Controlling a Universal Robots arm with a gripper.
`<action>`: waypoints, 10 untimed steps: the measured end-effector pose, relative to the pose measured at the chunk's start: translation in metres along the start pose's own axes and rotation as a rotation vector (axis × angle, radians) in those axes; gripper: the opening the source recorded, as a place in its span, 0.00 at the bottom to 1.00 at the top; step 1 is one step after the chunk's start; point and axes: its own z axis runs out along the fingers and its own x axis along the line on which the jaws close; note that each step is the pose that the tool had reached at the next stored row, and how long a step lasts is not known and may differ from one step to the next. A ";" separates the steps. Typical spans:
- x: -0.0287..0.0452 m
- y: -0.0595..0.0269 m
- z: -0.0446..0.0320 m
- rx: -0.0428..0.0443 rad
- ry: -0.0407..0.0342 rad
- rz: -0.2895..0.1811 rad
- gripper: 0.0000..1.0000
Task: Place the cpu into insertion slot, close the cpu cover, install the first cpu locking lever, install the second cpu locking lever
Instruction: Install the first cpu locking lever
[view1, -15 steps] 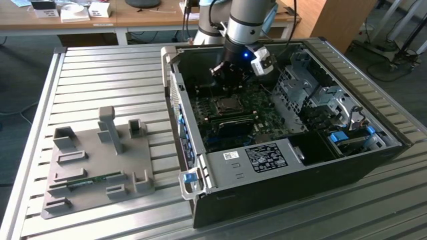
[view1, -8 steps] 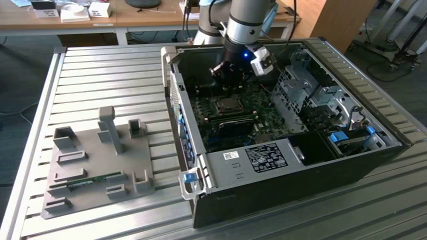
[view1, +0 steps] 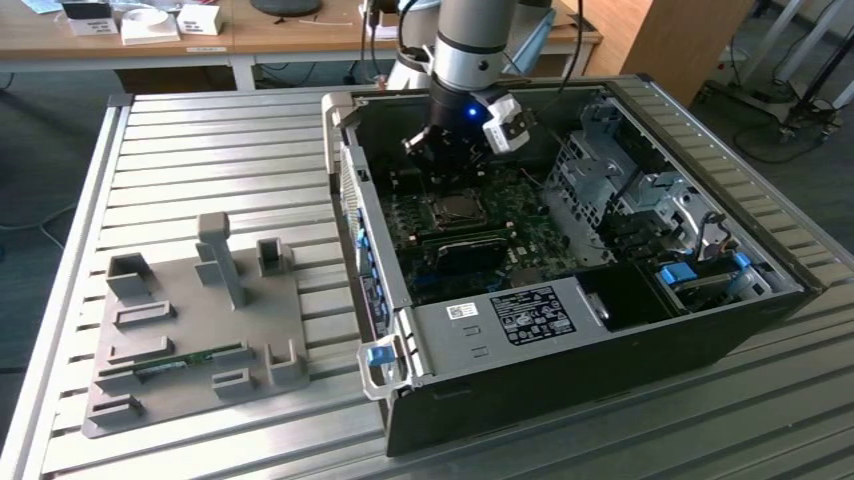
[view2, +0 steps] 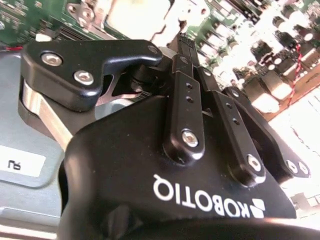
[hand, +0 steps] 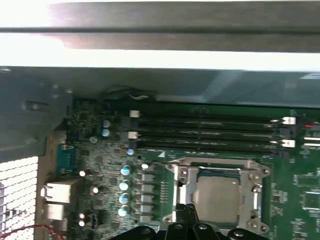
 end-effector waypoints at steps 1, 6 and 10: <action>0.0022 0.0000 0.0001 0.0001 -0.0019 0.000 0.11; 0.0133 0.0003 0.0003 0.0005 -0.0111 0.000 0.11; 0.0152 0.0004 0.0003 0.0005 -0.0128 0.000 0.11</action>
